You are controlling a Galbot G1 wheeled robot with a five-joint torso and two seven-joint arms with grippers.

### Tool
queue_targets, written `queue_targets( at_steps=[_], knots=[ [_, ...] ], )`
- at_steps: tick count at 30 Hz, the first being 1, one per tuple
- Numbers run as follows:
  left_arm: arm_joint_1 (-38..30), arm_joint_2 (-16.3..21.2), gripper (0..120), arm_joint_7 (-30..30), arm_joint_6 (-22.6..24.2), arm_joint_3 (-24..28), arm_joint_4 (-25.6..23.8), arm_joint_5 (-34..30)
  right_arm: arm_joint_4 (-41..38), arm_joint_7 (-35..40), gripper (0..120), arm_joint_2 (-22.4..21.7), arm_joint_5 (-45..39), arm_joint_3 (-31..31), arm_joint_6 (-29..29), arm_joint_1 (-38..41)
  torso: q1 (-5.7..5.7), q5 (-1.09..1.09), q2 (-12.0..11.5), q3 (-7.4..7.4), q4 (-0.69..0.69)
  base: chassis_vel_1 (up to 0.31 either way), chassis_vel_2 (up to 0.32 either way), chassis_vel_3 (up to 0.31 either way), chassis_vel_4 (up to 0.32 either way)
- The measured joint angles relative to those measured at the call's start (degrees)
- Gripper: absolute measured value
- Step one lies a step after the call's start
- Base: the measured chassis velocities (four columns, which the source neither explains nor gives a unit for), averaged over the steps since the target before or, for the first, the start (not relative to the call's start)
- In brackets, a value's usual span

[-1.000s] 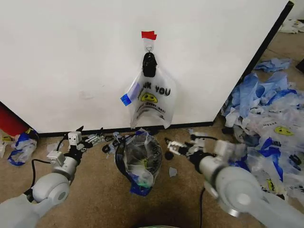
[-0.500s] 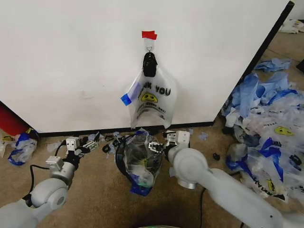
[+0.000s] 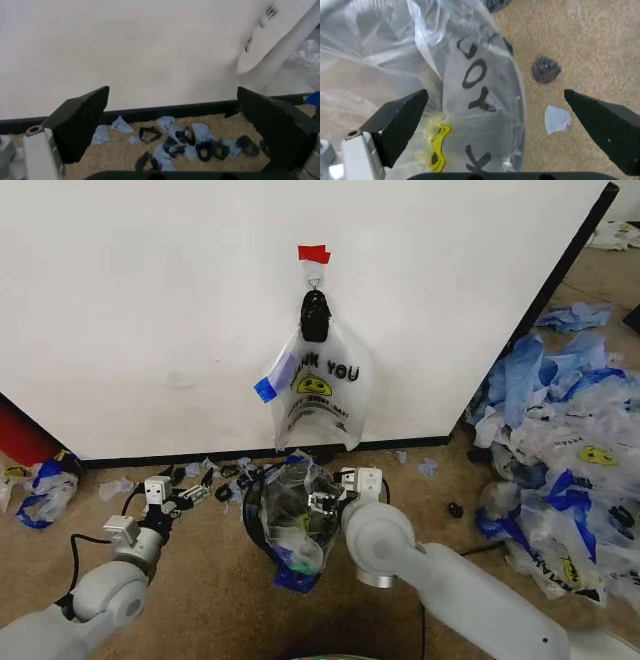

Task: Pick up the garbage bag from the wall and place it over the trash bin.

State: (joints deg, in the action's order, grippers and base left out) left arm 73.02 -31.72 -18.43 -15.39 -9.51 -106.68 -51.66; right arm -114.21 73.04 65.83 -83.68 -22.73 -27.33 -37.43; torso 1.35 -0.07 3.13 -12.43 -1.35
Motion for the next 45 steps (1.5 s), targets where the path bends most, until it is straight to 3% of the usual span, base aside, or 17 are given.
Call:
queue_targets(
  at_steps=[19,29,45],
  knots=[
    [0.8,-0.9,100,1.4,-1.2,0.8,1.0,1.3,7.8,-0.5,98,4.6,2.3,-0.2,-0.1,-1.1,0.0,-0.01,0.0,0.01,-0.03,0.0,0.0,0.0,0.0],
    [1.2,-1.0,100,1.6,-1.4,0.9,0.5,1.7,8.8,-0.8,63,5.1,3.7,-0.2,0.3,-2.1,-0.02,-0.01,0.0,0.03,-0.01,0.0,0.0,0.0,0.0],
    [1.0,-0.7,100,1.8,-1.5,1.5,0.3,1.7,5.0,-3.5,7,1.4,4.0,0.3,1.1,-2.6,0.02,0.02,0.0,-0.04,0.02,0.0,0.0,0.0,0.0]
  ],
)
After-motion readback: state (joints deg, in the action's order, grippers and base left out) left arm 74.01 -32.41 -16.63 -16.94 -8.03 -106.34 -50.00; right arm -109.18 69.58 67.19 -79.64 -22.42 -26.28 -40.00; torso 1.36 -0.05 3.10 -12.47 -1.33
